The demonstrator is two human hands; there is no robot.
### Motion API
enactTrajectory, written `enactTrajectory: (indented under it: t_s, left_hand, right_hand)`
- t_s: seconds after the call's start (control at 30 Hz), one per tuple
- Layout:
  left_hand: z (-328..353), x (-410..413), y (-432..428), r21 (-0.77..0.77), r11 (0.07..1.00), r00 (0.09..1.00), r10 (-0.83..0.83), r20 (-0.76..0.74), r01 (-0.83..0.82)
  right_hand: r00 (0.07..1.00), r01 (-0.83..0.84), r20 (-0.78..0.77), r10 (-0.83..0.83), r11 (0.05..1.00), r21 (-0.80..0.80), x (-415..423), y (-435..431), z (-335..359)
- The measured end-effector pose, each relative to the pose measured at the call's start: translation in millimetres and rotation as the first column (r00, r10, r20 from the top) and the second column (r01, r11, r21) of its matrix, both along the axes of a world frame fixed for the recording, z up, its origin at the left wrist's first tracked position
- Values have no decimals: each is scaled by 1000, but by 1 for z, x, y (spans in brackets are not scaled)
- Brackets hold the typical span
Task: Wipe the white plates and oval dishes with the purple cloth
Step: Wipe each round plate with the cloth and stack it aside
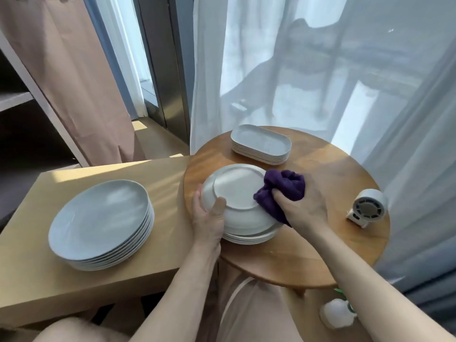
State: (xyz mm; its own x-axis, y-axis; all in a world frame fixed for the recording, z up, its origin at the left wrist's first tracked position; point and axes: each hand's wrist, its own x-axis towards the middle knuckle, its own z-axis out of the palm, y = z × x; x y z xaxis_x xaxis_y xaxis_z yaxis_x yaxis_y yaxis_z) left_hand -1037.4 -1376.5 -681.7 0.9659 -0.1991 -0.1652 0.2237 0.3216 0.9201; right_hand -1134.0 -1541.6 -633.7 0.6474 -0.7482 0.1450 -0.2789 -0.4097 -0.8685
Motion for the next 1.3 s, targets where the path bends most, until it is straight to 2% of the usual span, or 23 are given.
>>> enactTrajectory:
  t_s: [0.2, 0.4, 0.53, 0.6, 0.7, 0.8, 0.83, 0.97, 1.07, 1.2, 1.3]
  left_hand:
    - [-4, 5, 3, 6, 999, 998, -41, -47, 41]
    - [-8, 17, 10, -89, 992, 988, -104, -117, 94]
    - [-13, 17, 12, -149, 979, 988, -145, -45, 137]
    - [-13, 14, 12, -153, 978, 990, -139, 34, 143]
    - [-14, 13, 11, -136, 985, 991, -96, 97, 109]
    - [-17, 13, 10, -134, 987, 993, -77, 93, 89]
    - [-17, 13, 9, -126, 988, 993, -74, 93, 86]
    - [-12, 10, 6, -99, 995, 1000, -26, 4, 27]
    - [-8, 4, 8, -92, 995, 999, -44, -1, 44]
    - [-4, 0, 5, -104, 995, 998, -6, -70, -2]
    - [2, -2, 5, -112, 994, 995, -4, -99, -7]
  right_hand:
    - [978, -207, -75, 195, 950, -234, -15, 22, -2]
    - [964, -266, -22, 266, 959, -99, 21, 11, 24]
    - [931, -365, -45, 363, 916, -165, 58, 29, 41]
    - [891, -453, -103, 441, 864, -218, 80, 43, 44]
    - [815, -574, -313, 487, 753, -323, 115, 70, 41]
    - [760, -642, -528, 379, 566, -517, 143, 89, 34]
    - [752, -649, -565, 340, 536, -540, 151, 91, 33]
    - [708, -650, -666, 235, 585, -485, 182, 85, 40]
    - [716, -606, -673, 186, 644, -467, 195, 75, 40]
    - [756, -493, -632, 169, 782, -381, 199, 53, 40]
    - [812, -372, -547, 203, 902, -217, 192, 30, 47]
